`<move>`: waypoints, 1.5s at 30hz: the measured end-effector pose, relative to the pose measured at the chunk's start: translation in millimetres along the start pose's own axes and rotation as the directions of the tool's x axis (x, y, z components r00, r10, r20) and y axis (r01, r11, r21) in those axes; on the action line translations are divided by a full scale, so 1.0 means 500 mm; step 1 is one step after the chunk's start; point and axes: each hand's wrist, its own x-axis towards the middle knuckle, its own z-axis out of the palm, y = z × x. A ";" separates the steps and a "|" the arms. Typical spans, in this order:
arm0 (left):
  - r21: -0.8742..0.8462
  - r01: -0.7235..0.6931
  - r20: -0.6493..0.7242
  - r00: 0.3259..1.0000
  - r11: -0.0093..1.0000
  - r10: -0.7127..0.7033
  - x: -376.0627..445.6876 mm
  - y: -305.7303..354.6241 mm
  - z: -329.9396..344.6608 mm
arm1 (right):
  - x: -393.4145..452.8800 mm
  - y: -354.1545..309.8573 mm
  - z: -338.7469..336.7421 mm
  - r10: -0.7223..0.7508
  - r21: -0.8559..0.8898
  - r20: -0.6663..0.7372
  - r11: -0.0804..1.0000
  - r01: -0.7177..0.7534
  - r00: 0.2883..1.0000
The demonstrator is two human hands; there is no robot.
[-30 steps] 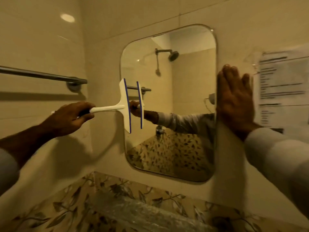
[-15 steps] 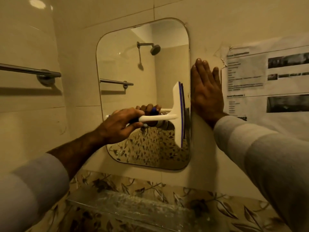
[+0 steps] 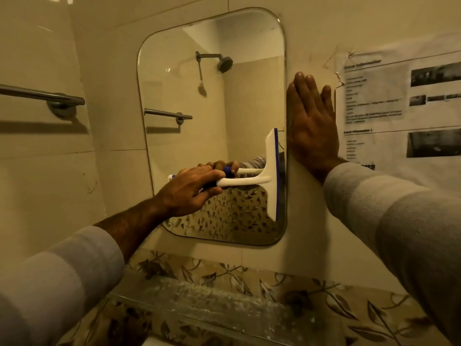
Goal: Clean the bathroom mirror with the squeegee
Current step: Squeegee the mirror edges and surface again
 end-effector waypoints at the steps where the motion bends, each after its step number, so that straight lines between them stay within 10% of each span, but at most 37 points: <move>1: 0.008 0.003 0.006 1.000 1.000 -0.003 -0.007 -0.008 -0.005 | 0.001 -0.001 0.001 -0.001 0.001 0.001 1.000 0.001 1.000; 19: 0.205 0.313 0.076 0.940 0.927 -0.334 -0.249 -0.215 -0.199 | 0.004 0.050 0.066 -0.019 0.040 0.007 0.999 0.019 1.000; 45: 0.307 0.417 0.022 0.895 0.855 -0.445 -0.336 -0.259 -0.242 | 0.013 0.067 0.078 -0.026 0.011 0.145 1.000 0.024 0.989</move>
